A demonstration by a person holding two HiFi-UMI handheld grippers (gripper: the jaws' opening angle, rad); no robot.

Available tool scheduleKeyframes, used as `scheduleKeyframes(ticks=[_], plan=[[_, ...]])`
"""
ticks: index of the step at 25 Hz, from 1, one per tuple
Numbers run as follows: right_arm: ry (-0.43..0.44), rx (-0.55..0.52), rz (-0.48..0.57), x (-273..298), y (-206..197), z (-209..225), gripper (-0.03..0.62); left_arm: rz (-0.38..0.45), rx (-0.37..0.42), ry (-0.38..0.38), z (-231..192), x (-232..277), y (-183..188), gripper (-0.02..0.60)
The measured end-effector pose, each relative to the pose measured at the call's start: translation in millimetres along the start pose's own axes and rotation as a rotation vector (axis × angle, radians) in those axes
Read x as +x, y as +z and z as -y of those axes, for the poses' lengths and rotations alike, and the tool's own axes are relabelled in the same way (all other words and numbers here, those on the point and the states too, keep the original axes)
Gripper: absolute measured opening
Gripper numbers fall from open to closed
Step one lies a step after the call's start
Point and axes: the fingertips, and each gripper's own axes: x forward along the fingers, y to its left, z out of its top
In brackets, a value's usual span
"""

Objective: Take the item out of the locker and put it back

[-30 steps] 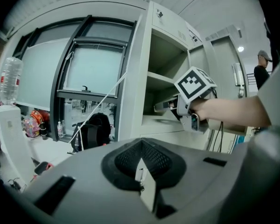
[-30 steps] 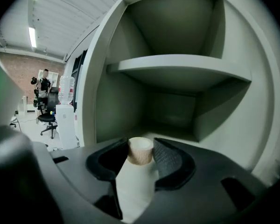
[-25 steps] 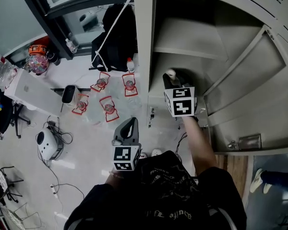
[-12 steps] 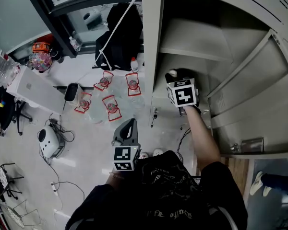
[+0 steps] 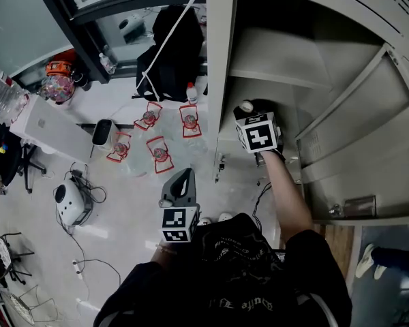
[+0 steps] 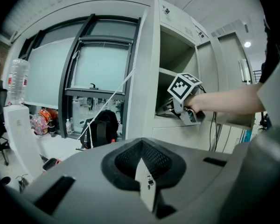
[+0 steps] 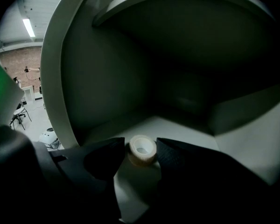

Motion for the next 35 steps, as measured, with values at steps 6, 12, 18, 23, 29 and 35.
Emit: scheduleKeyframes(ticks=[6, 12, 18, 23, 29, 35], plan=[[0.008, 0.025, 0.059, -8, 5, 1, 0.255, 0.004, -0.006, 0.005, -3, 0, 1, 0.006], [-0.017, 0.069, 0.144, -41, 11, 8, 0.255, 0.004, -0.005, -0.009, -1, -2, 1, 0.006], [-0.031, 0.076, 0.205, -79, 7, 7, 0.255, 0.005, 0.002, -0.049, 6, -1, 3, 0.006], [-0.032, 0.095, 0.235, -106, -2, -1, 0.255, 0.014, 0.010, -0.091, 18, 1, 6, 0.008], [-0.037, 0.132, 0.272, -133, -19, -11, 0.255, 0.018, 0.007, -0.135, 33, 6, 6, 0.006], [-0.070, 0.170, 0.315, -154, -41, -16, 0.255, 0.037, 0.018, -0.185, 50, 10, 10, 0.006]])
